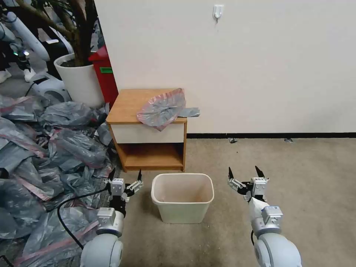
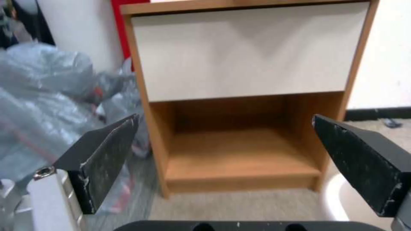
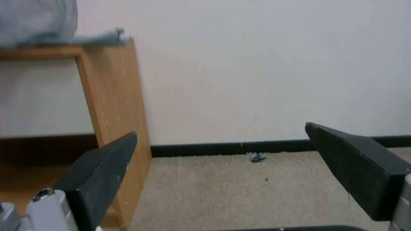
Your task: Pick up the garbage bag from the table and place it over the trash can.
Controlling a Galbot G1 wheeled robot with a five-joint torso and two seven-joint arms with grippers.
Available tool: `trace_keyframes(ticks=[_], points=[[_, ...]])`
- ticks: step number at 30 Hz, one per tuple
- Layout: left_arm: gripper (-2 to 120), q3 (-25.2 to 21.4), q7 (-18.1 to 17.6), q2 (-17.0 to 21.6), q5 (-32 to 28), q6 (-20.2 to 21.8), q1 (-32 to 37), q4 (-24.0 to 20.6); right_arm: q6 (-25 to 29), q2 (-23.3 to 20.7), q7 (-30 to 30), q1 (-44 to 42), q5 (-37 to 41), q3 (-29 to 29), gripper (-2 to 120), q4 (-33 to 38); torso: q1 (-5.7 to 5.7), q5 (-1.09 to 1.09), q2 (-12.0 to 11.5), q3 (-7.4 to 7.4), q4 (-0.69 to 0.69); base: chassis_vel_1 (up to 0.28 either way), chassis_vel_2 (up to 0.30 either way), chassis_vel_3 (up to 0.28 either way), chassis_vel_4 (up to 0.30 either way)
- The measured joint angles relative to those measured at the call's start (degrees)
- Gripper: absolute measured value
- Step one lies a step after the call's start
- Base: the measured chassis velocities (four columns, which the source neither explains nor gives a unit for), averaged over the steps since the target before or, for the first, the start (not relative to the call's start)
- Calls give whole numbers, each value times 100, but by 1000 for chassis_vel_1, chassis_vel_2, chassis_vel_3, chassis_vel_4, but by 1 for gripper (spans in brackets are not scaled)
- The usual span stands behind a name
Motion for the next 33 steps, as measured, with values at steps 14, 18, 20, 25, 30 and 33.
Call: trace_keyframes(ticks=[14,18,20,25,30,33], points=[[100,-157,-24,636,-807,-122,494,-514,141,297,-132,-385,818,128,100,714,0,0,0,-1,0,0,0,0,0],[100,-149,-24,651,-843,-313,469,-393,218,245,-46,-235,942,40,100,542,0,0,0,0,0,0,0,0,0],[100,-159,-25,658,-859,-376,466,-351,231,218,-4,-169,1000,13,100,485,0,1,1,0,0,0,0,0,0],[100,-190,-27,677,-1105,-515,445,-239,252,3,55,171,1527,-180,100,240,0,1,0,0,0,0,0,0,0],[100,-218,-34,680,-1269,-643,416,-126,-3,-279,423,662,2682,-511,100,58,0,0,0,0,0,0,0,0,0],[100,-238,-35,669,-1307,-681,417,-94,-251,-345,756,974,3619,-663,100,24,0,1,0,0,0,0,0,0,0]])
